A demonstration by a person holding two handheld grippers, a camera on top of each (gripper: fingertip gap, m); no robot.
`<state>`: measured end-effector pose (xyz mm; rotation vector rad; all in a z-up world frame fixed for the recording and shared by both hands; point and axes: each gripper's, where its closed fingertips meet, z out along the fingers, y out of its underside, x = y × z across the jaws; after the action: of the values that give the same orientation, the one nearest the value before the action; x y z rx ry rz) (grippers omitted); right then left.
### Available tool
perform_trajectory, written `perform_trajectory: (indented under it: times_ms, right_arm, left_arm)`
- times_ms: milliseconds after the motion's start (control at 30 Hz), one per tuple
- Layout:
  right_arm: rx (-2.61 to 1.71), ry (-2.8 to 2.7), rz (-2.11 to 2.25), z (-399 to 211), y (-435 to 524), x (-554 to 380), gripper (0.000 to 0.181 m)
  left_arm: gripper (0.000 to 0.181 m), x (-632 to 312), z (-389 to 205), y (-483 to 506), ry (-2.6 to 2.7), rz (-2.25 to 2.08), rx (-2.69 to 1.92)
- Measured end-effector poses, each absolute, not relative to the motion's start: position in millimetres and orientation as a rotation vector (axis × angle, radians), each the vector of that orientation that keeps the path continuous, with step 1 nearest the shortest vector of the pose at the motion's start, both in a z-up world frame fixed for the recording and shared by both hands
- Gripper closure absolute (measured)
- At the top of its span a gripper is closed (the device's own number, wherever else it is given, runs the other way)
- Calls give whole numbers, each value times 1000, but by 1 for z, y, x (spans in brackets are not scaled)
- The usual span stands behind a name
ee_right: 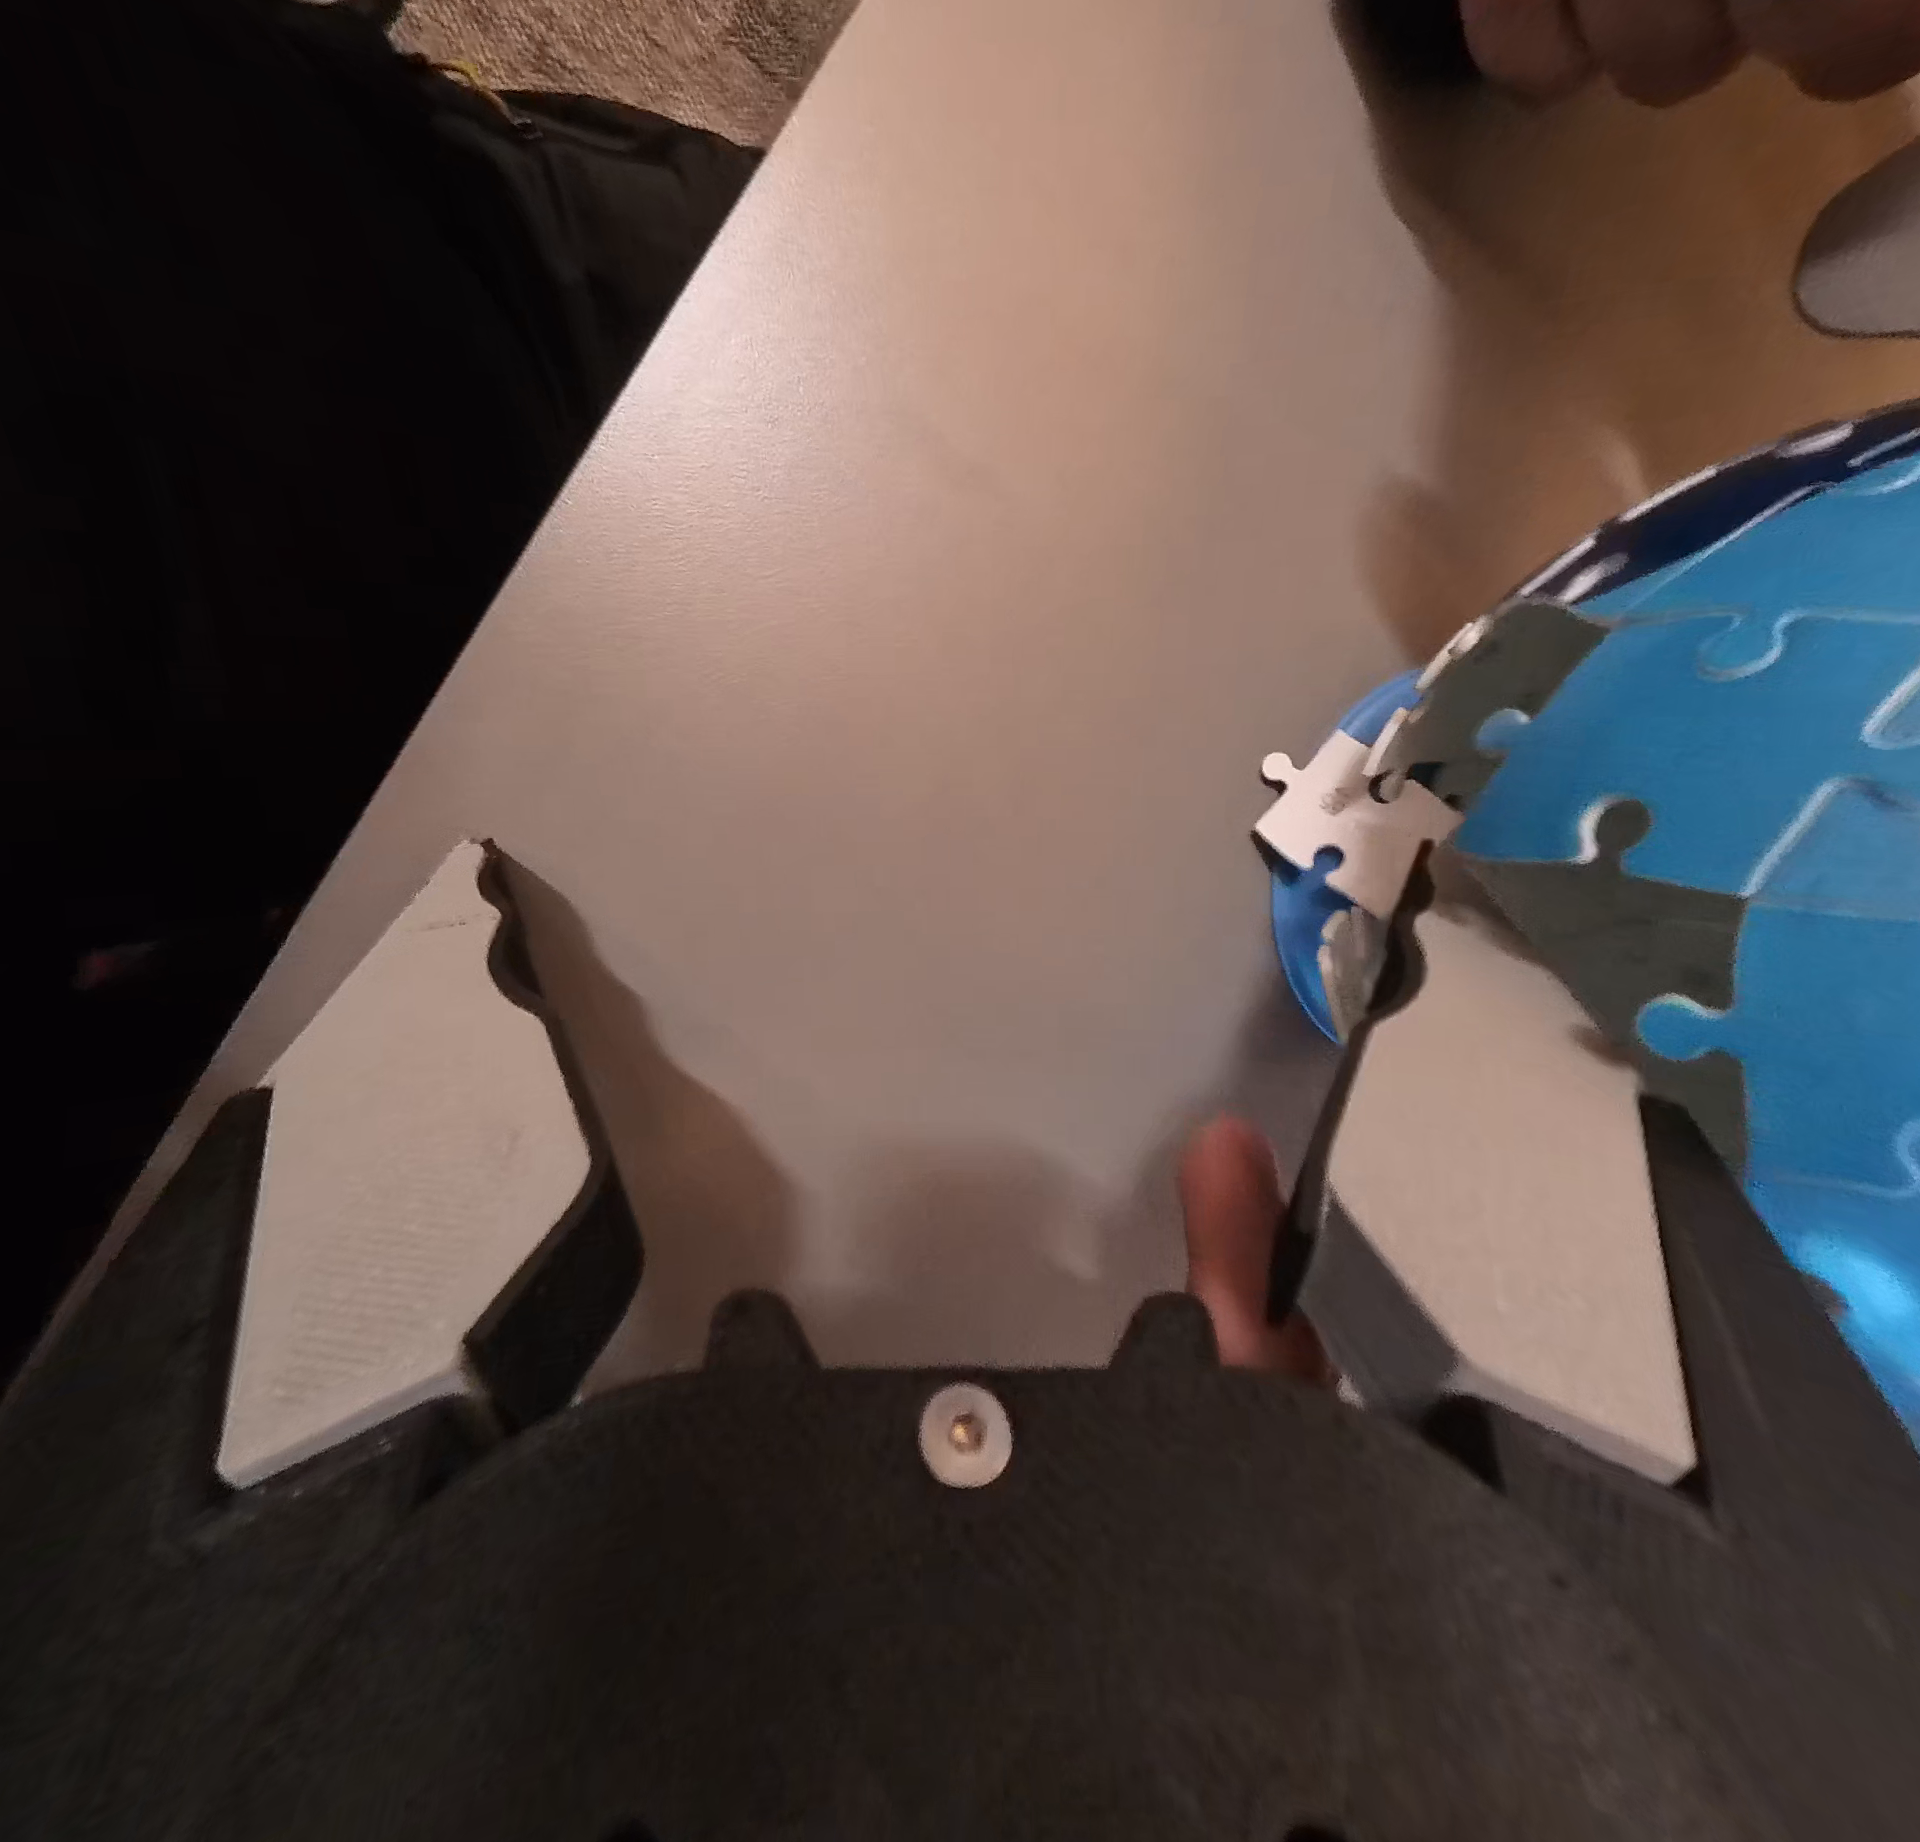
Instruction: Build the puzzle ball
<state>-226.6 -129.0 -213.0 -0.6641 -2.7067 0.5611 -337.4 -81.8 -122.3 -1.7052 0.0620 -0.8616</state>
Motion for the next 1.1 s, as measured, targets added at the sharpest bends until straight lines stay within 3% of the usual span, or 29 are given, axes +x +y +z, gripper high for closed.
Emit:
perform_trajectory:
  times_ms: [400, 467, 667, 800, 1100]
  right_arm:
    - [-806, -2042, 717, -168, -85, -219, 29]
    - [-895, -1899, 810, -153, -69, -217, 37]
    - [-1134, -1762, 1196, -138, -67, -194, 35]
    - [-1206, -1693, 1295, -140, -68, -180, 25]
    - [-1077, -1517, 1267, -117, -71, -175, 25]
  left_arm:
    - [97, -349, -114, -109, 18, -784, -1641]
    - [99, -351, -111, -116, 3, -759, -1615]
    - [104, -344, -107, -135, -39, -718, -1577]
    - [110, -322, -113, -152, 5, -665, -1629]
    - [135, -291, -146, -155, 191, -304, -1803]
